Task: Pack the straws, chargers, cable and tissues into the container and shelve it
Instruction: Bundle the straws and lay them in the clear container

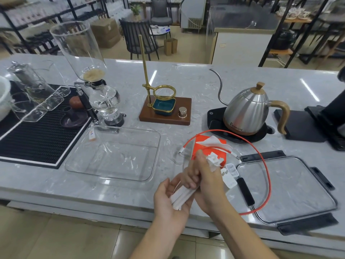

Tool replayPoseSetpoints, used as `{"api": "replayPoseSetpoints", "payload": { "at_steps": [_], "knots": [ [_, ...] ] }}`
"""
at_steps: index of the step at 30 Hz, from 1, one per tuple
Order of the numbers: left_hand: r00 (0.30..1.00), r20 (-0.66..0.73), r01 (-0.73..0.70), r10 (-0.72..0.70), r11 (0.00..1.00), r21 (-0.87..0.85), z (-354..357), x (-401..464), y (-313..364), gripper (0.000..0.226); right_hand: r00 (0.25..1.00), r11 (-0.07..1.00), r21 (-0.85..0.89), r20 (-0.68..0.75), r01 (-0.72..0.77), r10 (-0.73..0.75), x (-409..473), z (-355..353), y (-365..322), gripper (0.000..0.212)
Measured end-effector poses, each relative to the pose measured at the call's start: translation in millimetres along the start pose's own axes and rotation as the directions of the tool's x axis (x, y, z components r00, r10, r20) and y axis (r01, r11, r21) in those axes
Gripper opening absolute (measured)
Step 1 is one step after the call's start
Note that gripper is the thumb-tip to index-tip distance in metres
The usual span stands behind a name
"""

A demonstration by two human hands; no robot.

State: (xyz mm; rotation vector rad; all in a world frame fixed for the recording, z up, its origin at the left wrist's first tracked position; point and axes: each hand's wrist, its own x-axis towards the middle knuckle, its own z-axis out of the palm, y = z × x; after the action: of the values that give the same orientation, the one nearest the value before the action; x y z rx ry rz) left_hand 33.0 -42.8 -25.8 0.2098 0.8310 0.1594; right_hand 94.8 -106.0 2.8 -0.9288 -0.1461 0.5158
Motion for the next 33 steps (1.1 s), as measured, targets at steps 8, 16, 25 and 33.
{"api": "replayPoseSetpoints", "payload": {
  "at_steps": [8,16,25,33],
  "knots": [
    [0.999,0.036,-0.002,0.002,1.000,-0.016,5,-4,2,0.048,0.997,0.973,0.217,-0.013,-0.073,0.078,-3,-1,-1,0.051],
    [0.998,0.047,-0.035,0.035,0.999,0.009,6,-8,7,0.041,0.998,0.995,0.099,-0.067,-0.006,0.013,-1,-6,4,0.043],
    [0.996,0.086,-0.046,0.025,0.967,0.251,1,-17,14,0.023,0.970,0.902,-0.425,-0.179,0.075,-0.164,-5,-23,-4,0.036],
    [0.971,0.105,-0.239,0.214,0.852,0.466,-11,-18,12,0.025,0.976,0.922,-0.383,-0.175,0.054,-0.130,-10,-36,-3,0.033]
  ]
}}
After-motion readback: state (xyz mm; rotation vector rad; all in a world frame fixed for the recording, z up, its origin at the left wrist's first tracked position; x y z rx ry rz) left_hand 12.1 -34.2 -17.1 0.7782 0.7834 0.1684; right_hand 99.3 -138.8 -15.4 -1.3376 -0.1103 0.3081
